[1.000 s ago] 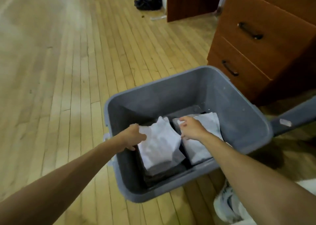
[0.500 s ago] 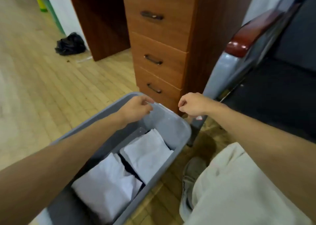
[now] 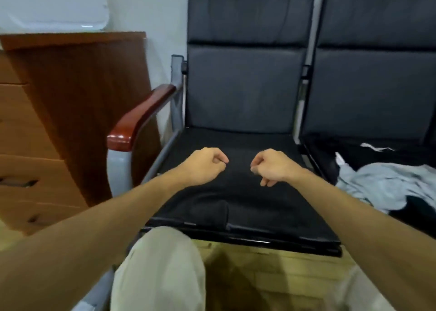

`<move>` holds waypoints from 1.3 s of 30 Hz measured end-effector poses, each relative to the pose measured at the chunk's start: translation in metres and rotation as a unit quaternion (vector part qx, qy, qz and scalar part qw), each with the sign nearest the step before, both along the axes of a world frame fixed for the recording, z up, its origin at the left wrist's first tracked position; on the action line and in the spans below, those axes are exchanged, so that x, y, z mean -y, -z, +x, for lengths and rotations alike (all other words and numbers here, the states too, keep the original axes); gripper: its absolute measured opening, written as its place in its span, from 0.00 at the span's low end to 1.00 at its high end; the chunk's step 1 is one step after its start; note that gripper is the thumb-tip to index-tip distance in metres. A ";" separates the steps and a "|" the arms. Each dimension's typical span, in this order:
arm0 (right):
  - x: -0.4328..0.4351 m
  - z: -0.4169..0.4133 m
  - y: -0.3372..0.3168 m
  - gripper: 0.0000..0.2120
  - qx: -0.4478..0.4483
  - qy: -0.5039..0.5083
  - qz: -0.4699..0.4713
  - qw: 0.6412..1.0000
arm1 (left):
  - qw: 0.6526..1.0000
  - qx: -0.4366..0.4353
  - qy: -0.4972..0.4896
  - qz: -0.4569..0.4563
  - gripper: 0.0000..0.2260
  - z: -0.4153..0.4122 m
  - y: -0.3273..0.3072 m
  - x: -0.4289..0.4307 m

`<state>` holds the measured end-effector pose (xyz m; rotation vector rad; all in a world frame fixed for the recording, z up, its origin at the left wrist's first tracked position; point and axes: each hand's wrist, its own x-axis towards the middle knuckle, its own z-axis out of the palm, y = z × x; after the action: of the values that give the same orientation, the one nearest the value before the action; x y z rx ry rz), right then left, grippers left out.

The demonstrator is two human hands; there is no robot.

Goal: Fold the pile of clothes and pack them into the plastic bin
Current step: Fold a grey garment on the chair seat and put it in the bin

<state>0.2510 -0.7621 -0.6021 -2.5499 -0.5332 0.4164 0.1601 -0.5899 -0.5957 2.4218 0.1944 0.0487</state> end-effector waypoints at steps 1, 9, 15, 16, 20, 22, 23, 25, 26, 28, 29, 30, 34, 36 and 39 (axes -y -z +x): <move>0.017 0.009 0.002 0.07 -0.008 0.024 0.010 1.000 | 1.000 -0.007 0.020 0.004 0.07 0.014 0.003 0.013; 0.133 0.067 0.034 0.08 -0.004 0.210 0.084 0.974 | 0.980 -0.090 0.179 0.011 0.09 0.109 0.027 0.104; 0.197 0.095 0.054 0.19 0.094 0.293 -0.049 0.950 | 0.955 -0.131 0.267 0.021 0.12 0.169 0.054 0.153; 0.205 0.097 0.060 0.22 0.093 0.284 -0.084 0.950 | 0.954 -0.129 0.270 0.020 0.12 0.177 0.058 0.161; 0.224 0.104 0.077 0.20 0.080 0.263 -0.149 0.950 | 0.960 -0.115 0.255 -0.004 0.11 0.196 0.078 0.189; 0.227 0.107 0.081 0.16 0.104 0.257 -0.158 0.948 | 0.965 -0.111 0.238 -0.025 0.11 0.200 0.084 0.199; 0.226 0.107 0.083 0.14 0.117 0.256 -0.161 0.946 | 0.965 -0.112 0.234 -0.032 0.12 0.200 0.086 0.205; 0.222 0.103 0.083 0.12 0.157 0.270 -0.149 0.938 | 0.964 -0.116 0.236 -0.031 0.16 0.197 0.091 0.216; 0.220 0.100 0.080 0.11 0.182 0.281 -0.124 0.934 | 0.963 -0.121 0.237 -0.036 0.19 0.194 0.093 0.222; 0.215 0.091 0.068 0.09 0.214 0.318 -0.003 0.924 | 0.961 -0.118 0.236 -0.082 0.21 0.187 0.095 0.233; 0.213 0.086 0.059 0.09 0.221 0.337 0.072 0.912 | 0.959 -0.111 0.231 -0.124 0.19 0.182 0.093 0.238; 0.212 0.080 0.050 0.10 0.231 0.355 0.141 0.895 | 0.956 -0.095 0.223 -0.165 0.14 0.176 0.090 0.242; 0.193 0.066 0.020 0.11 0.263 0.384 0.354 0.811 | 0.953 0.037 0.188 -0.233 0.06 0.155 0.061 0.237; 0.179 0.062 0.010 0.10 0.251 0.374 0.420 0.788 | 0.948 0.058 0.182 -0.254 0.09 0.146 0.047 0.223; 0.154 0.058 -0.001 0.11 0.231 0.340 0.469 0.781 | 0.941 0.063 0.168 -0.285 0.09 0.132 0.031 0.190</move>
<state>0.3088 -0.9159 -0.6011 -1.6339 0.0828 -0.6234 0.2918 -0.7797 -0.6270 1.8330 -0.2397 -0.0075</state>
